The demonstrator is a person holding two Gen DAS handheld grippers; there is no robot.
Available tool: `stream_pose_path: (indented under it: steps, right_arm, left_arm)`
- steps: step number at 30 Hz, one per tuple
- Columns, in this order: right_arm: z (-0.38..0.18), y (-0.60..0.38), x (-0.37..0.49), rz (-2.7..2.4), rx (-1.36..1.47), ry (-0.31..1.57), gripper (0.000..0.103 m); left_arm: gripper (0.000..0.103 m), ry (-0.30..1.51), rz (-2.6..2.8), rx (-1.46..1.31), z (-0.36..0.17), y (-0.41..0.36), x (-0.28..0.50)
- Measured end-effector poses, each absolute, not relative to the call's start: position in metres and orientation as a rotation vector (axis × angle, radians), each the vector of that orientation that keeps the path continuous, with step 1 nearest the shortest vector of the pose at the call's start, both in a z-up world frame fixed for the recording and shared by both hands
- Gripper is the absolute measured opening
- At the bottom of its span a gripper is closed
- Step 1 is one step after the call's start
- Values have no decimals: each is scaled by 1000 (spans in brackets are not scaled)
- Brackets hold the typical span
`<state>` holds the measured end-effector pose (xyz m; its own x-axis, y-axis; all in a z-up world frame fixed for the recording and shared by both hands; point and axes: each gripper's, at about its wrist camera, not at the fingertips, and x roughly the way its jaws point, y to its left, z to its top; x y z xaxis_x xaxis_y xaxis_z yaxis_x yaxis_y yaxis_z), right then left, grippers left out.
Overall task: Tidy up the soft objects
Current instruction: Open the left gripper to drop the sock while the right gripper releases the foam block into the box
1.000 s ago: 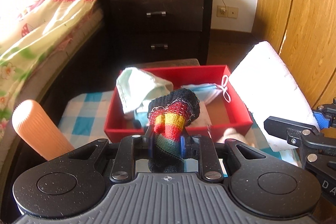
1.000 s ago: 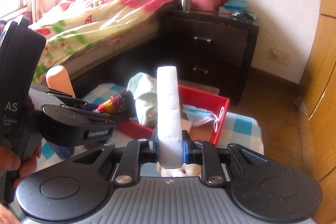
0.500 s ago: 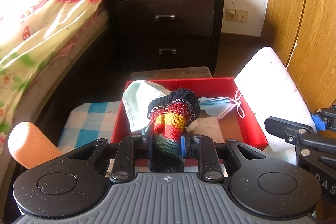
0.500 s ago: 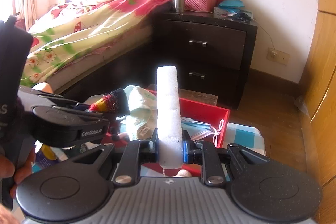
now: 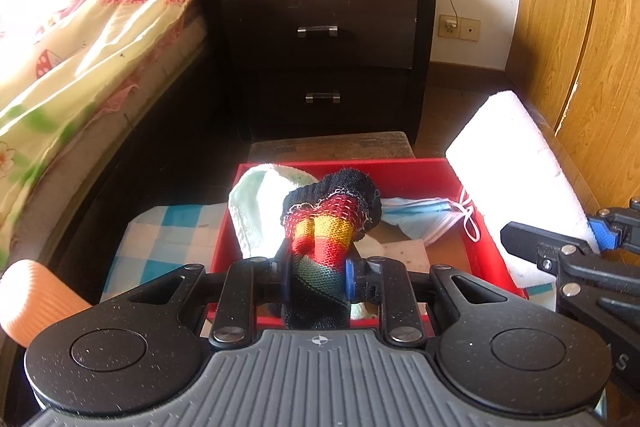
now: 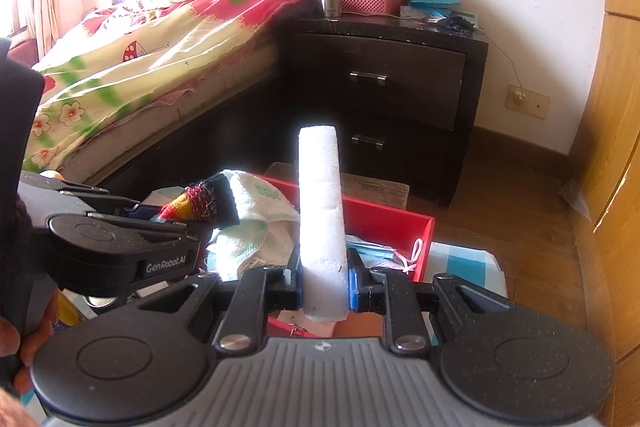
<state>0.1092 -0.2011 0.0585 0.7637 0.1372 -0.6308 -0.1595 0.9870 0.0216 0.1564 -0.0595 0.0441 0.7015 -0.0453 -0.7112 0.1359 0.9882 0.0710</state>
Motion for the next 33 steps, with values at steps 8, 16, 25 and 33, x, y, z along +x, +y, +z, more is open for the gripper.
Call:
stream_pose_path:
  steps: [8,16,25,33]
  right_arm:
    - [48,-205,129,149,-18,693,0]
    - [30,-214,158,141,32,717,0]
    - [-1,-214,181,149,17,798,0]
    - [-10,-233,187,86,37,821,43]
  left_arm:
    - [24,802,-90,124,32,-63,178]
    - [25,801,-90,89,27,-55,196]
    - [31,797,-188,-7,20,-64,216]
    - [59,784,-194,-5,18,-75,218]
